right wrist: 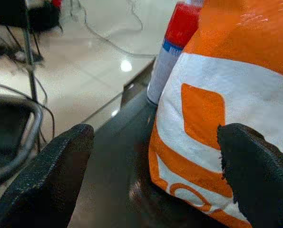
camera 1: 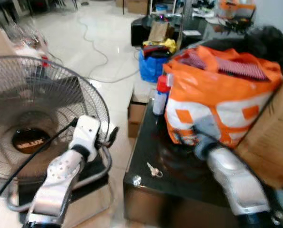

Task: Hang keys on a hook

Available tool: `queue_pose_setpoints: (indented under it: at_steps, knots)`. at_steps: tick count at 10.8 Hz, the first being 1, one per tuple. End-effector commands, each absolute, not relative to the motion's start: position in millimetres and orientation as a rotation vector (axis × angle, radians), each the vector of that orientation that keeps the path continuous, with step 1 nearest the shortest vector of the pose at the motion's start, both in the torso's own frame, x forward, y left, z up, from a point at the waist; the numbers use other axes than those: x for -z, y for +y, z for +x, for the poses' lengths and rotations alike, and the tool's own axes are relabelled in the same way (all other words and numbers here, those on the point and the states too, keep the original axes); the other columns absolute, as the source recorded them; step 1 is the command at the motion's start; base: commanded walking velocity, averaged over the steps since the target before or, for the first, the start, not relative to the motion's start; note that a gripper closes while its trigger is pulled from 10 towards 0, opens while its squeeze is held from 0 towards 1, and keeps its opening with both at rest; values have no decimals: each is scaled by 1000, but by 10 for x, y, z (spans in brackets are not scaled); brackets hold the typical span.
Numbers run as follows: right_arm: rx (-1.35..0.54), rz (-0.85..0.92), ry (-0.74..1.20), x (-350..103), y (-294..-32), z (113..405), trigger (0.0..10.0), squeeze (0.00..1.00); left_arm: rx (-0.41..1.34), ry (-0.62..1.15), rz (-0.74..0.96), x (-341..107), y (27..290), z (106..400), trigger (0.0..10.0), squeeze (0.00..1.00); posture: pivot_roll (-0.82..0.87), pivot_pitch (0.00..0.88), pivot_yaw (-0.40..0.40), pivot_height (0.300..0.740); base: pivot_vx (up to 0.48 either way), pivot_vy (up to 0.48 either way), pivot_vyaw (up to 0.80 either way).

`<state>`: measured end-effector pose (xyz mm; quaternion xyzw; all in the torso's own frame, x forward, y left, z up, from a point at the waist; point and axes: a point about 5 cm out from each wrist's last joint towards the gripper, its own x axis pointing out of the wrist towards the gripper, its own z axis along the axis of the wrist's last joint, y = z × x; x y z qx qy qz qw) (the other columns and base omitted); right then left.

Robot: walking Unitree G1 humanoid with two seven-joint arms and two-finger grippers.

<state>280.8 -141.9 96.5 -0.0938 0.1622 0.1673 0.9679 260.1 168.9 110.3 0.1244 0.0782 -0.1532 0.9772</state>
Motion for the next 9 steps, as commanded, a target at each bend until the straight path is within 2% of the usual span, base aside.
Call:
queue_pose_setpoints:
  at_steps: [1, 2, 3, 5, 7, 9]
  knots:
    - [-321, -228, 390, -884, -1519, 2833, 10000, 1000, 335, 137, 266, -1118, 1613, 2599, 10000, 702, -34, 0, -75, 740, 0, 0, 0]
    - [-365, -236, 477, -752, -1458, 2854, 10000, 0, 481, 206, 263, -1067, 1540, 2511, 10000, 647, -35, 0, -86, 740, 0, 0, 0]
    - [-406, -258, 555, -617, -1401, 2858, 10000, 0, 578, 235, 289, -1019, 1472, 2435, 10000, 624, -40, 0, -87, 740, 0, 0, 0]
    - [-463, -250, 612, -501, -1298, 2842, 10000, 0, 660, 314, 334, -897, 1407, 2359, 10000, 612, -65, 0, -81, 740, 0, 0, 0]
    - [-535, -185, 666, -352, -1184, 2807, 10000, 0, 666, 354, 360, -838, 1415, 2315, 10000, 616, -66, 0, -92, 740, 0, 0, 0]
    - [-601, -96, 690, -227, -1007, 2723, 10000, 0, 628, 379, 381, -834, 1532, 2226, 10000, 620, -42, 0, -87, 740, 0, 0, 0]
